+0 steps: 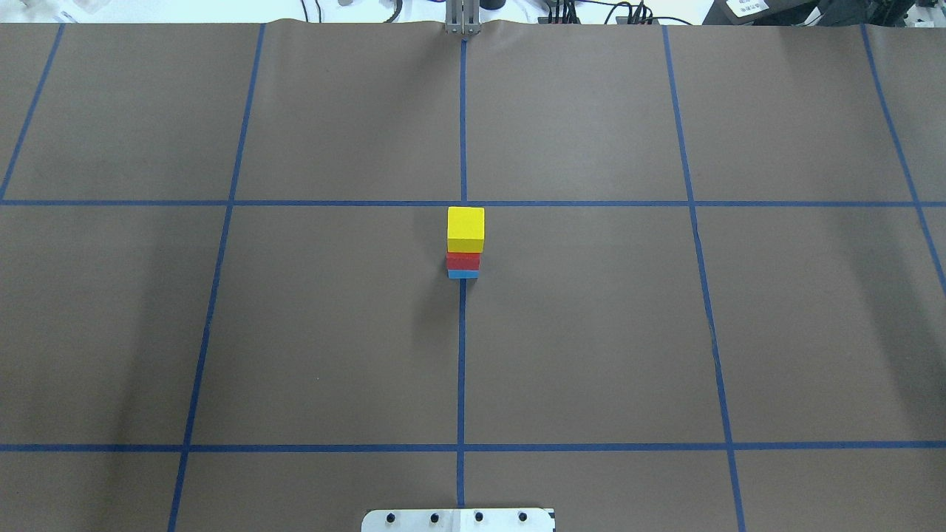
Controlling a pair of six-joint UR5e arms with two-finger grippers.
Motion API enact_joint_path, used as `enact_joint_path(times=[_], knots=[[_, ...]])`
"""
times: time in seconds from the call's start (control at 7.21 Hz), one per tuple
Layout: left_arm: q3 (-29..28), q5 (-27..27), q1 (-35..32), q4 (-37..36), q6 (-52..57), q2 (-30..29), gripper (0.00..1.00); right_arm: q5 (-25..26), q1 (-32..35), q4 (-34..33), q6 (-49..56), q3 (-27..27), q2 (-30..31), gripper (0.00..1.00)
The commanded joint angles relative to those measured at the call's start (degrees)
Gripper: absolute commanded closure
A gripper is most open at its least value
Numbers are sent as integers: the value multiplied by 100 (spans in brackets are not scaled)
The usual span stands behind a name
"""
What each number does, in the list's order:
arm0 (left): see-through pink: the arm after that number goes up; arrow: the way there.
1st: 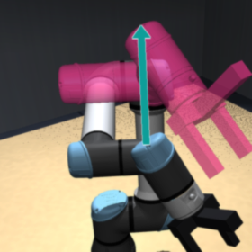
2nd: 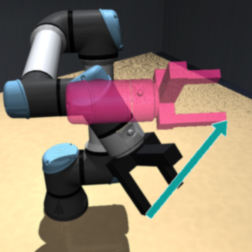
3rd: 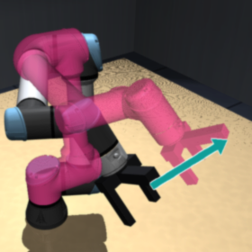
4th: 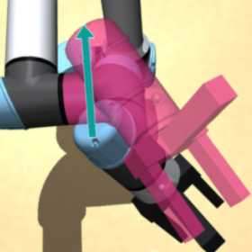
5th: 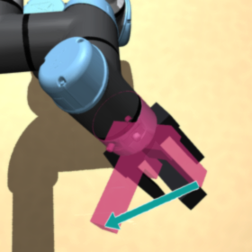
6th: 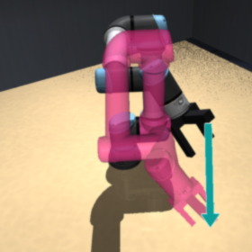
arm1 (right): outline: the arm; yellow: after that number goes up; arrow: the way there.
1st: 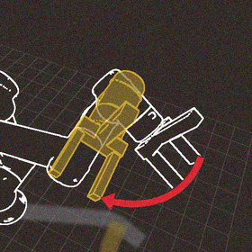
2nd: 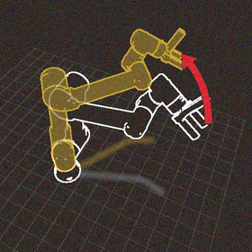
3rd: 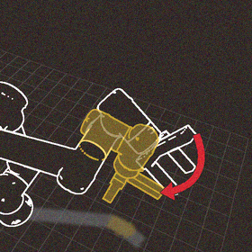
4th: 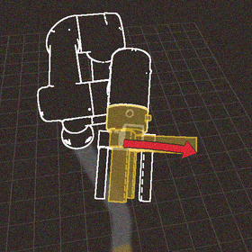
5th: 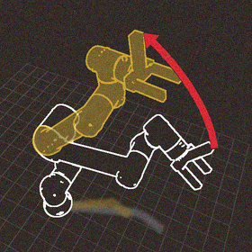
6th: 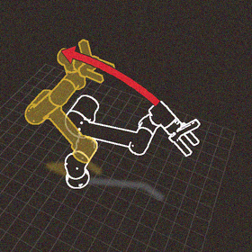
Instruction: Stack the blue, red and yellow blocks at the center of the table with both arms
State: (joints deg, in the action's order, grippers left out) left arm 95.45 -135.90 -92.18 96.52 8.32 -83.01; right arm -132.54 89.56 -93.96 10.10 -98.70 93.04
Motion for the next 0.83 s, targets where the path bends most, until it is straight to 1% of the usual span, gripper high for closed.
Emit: enact_joint_path(times=[0.0,0.14,0.28,0.42,0.69], knots=[[53,28,-10,-45,-24,-30,0,0,0,0,0,-8,-13,0],[62,29,-19,-2,-6,-4,0,0,0,0,-8,-8,-13,0],[244,-15,-158,7,-6,13,0,0,0,0,0,0,-13,0],[281,2,-177,-36,-15,-21,0,0,0,0,9,0,-5,0],[124,2,-194,-36,-85,13,0,9,0,0,18,9,-13,0]])
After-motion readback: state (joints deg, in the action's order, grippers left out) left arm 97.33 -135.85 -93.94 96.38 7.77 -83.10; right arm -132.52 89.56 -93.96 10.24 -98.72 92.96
